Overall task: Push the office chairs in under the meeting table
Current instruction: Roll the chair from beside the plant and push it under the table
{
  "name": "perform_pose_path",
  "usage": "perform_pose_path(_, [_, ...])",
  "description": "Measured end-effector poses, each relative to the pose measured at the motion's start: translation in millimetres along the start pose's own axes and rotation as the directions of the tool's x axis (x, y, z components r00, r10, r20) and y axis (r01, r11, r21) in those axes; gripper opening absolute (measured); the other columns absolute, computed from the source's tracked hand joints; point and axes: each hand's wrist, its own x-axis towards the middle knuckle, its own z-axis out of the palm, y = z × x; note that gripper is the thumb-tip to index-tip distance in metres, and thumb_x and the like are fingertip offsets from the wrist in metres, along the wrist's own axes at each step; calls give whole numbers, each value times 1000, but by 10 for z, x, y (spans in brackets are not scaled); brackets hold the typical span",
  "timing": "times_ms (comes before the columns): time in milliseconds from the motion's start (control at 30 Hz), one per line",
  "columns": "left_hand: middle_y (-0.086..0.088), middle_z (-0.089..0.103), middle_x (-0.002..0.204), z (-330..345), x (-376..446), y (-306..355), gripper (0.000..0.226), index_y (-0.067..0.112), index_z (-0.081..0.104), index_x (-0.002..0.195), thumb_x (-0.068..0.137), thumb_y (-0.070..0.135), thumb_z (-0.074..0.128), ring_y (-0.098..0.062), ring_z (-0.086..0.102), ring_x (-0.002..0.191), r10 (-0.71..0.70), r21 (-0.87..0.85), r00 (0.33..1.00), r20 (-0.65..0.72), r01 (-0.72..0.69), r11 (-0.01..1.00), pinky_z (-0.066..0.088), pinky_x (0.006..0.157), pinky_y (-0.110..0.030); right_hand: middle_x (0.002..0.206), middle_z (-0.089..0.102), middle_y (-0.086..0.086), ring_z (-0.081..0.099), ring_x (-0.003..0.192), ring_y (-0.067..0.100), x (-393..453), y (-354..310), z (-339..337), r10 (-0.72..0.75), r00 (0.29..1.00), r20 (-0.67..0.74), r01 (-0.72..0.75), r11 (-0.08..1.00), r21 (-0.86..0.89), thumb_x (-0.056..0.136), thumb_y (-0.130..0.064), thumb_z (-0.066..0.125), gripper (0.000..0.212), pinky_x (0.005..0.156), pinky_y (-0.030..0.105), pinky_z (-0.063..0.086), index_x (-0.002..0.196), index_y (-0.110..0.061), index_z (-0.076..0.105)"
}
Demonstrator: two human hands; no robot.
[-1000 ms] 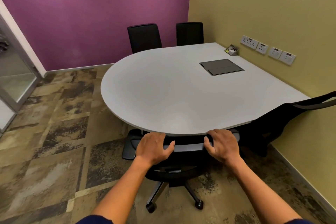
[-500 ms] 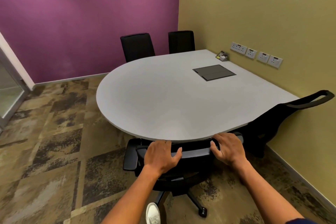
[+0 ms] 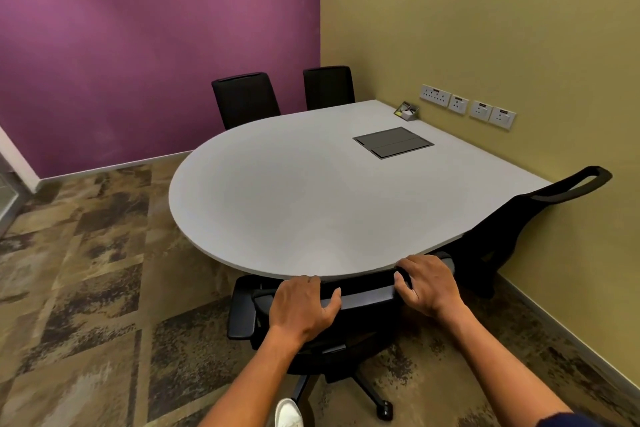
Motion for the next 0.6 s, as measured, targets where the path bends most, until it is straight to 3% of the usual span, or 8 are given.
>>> perform_pose_path(100, [0,68,85,-1,42,16,70,15,66,94,92,69,21,-17,62,77,1,4,1000,2,-1,1000,54,74,-34,78,69,-2,58,66,13,23,44,5,6,1000,-13,-6,1000,6,90,-54,31,55,60,20,27,86,-18,71])
perform_pose_path(433, [-2,64,80,63,350,-7,68,14,63,87,93,68,22,-19,59,72,-3,1,1000,2,3,1000,52,71,-35,84,73,-3,63,73,14,320,208,175,39,999,3,-39,999,25,89,-54,29,58,64,28,46,92,-18,74])
perform_pose_path(600, [0,59,72,81,538,-70,65,14,59,80,93,68,24,-18,55,66,-5,-26,1000,-10,4,1000,49,64,-33,82,72,-3,63,71,16,515,250,233,31,999,-23,-30,999,11,88,-52,31,56,61,28,40,91,-18,74])
